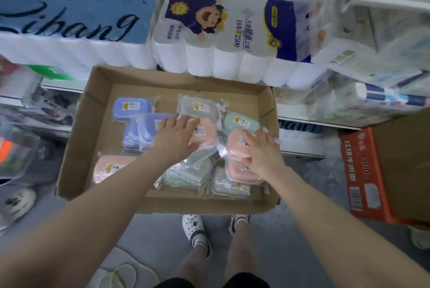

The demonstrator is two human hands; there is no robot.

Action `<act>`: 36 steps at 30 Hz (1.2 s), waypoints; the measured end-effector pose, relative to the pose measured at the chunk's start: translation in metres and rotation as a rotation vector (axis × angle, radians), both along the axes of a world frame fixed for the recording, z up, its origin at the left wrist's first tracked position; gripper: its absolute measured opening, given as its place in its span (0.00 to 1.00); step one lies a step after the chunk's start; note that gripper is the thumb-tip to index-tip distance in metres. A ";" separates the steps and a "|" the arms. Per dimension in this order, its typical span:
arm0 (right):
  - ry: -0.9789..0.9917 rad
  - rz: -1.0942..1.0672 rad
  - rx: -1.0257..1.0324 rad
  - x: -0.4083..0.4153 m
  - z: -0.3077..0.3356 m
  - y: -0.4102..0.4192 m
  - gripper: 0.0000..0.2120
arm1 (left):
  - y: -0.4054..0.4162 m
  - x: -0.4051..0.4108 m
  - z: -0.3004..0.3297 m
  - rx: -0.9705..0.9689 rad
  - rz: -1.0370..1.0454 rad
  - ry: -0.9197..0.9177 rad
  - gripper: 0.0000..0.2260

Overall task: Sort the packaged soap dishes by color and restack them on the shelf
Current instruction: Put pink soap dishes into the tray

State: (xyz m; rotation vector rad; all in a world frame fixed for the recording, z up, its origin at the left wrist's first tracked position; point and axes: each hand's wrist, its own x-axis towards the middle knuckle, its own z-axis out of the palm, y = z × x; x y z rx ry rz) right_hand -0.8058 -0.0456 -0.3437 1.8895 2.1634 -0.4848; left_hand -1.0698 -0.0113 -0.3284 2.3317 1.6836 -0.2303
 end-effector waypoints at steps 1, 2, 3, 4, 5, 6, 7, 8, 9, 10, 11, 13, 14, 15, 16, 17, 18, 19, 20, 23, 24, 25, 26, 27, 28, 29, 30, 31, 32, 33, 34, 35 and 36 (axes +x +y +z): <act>-0.016 0.022 0.002 0.001 -0.002 -0.001 0.39 | 0.002 0.001 -0.002 -0.012 0.005 0.010 0.30; -0.022 0.031 -0.003 0.002 -0.003 -0.003 0.40 | 0.004 0.001 -0.004 -0.025 0.010 0.016 0.30; -0.023 0.031 -0.009 0.002 -0.003 -0.004 0.40 | 0.005 0.001 -0.004 -0.038 0.013 0.020 0.30; -0.025 0.033 -0.007 0.003 -0.002 -0.005 0.39 | 0.005 0.002 -0.003 -0.048 0.011 0.026 0.30; -0.032 0.042 0.006 0.004 0.001 -0.006 0.38 | 0.006 0.003 0.000 -0.051 0.005 0.031 0.30; -0.039 0.054 0.025 0.005 0.005 -0.006 0.37 | 0.006 0.004 0.003 -0.050 -0.003 0.036 0.30; -0.041 0.061 0.042 0.006 0.011 -0.006 0.36 | 0.006 0.004 0.007 -0.050 -0.010 0.039 0.31; -0.035 0.059 0.058 0.007 0.018 -0.006 0.35 | 0.006 0.005 0.012 -0.054 -0.018 0.042 0.31; -0.025 0.058 0.080 0.008 0.027 -0.006 0.35 | 0.006 0.005 0.019 -0.052 -0.026 0.040 0.32; -0.015 0.067 0.118 0.009 0.037 -0.005 0.34 | 0.005 0.005 0.026 -0.044 -0.034 0.027 0.32; -0.007 0.085 0.160 0.010 0.048 -0.003 0.33 | 0.005 0.005 0.034 -0.034 -0.039 0.005 0.32; 0.004 0.118 0.246 0.011 0.071 0.000 0.30 | 0.006 0.006 0.052 -0.012 -0.046 -0.038 0.30; 0.005 0.133 0.290 0.012 0.084 0.003 0.29 | 0.008 0.006 0.062 0.008 -0.049 -0.053 0.29; 0.003 0.150 0.335 0.013 0.097 0.006 0.29 | 0.010 0.007 0.073 0.033 -0.055 -0.061 0.28; 0.000 0.166 0.381 0.014 0.111 0.009 0.29 | 0.013 0.007 0.085 0.064 -0.062 -0.068 0.27; -0.005 0.183 0.430 0.016 0.124 0.014 0.30 | 0.016 0.007 0.098 0.103 -0.075 -0.079 0.26; -0.012 0.203 0.484 0.018 0.138 0.018 0.30 | 0.020 0.006 0.111 0.154 -0.098 -0.093 0.25; -0.020 0.223 0.542 0.021 0.152 0.023 0.29 | 0.025 0.007 0.126 0.214 -0.128 -0.114 0.23; -0.026 0.240 0.604 0.024 0.167 0.029 0.27 | 0.030 0.007 0.141 0.275 -0.154 -0.145 0.22; -0.035 0.271 0.752 0.032 0.212 0.049 0.25 | 0.050 0.014 0.185 0.425 -0.178 -0.227 0.18; -0.038 0.276 0.788 0.035 0.228 0.057 0.26 | 0.058 0.017 0.199 0.476 -0.179 -0.244 0.18; -0.034 0.280 0.825 0.037 0.243 0.066 0.26 | 0.066 0.021 0.212 0.534 -0.184 -0.261 0.16; -0.028 0.284 0.857 0.041 0.257 0.076 0.26 | 0.076 0.026 0.224 0.589 -0.191 -0.278 0.15; -0.024 0.287 0.887 0.045 0.270 0.086 0.25 | 0.086 0.031 0.236 0.635 -0.199 -0.296 0.15; -0.024 0.284 0.912 0.049 0.282 0.097 0.25 | 0.096 0.036 0.247 0.666 -0.204 -0.311 0.16; -0.028 0.279 0.936 0.054 0.292 0.108 0.25 | 0.107 0.042 0.257 0.686 -0.201 -0.320 0.17; -0.037 0.274 0.955 0.061 0.301 0.120 0.25 | 0.119 0.049 0.266 0.701 -0.192 -0.322 0.19; -0.052 0.265 0.961 0.068 0.309 0.133 0.25 | 0.131 0.055 0.274 0.716 -0.188 -0.319 0.21; -0.071 0.249 0.957 0.076 0.317 0.145 0.26 | 0.143 0.062 0.281 0.732 -0.194 -0.318 0.22; -0.088 0.225 0.942 0.085 0.323 0.158 0.27 | 0.156 0.070 0.288 0.744 -0.200 -0.316 0.23; -0.100 0.194 0.929 0.093 0.329 0.171 0.29 | 0.168 0.078 0.294 0.745 -0.203 -0.308 0.24; -0.105 0.151 0.909 0.103 0.335 0.184 0.31 | 0.179 0.087 0.299 0.744 -0.202 -0.291 0.25; -0.105 0.104 0.884 0.112 0.340 0.197 0.32 | 0.190 0.097 0.304 0.747 -0.204 -0.269 0.25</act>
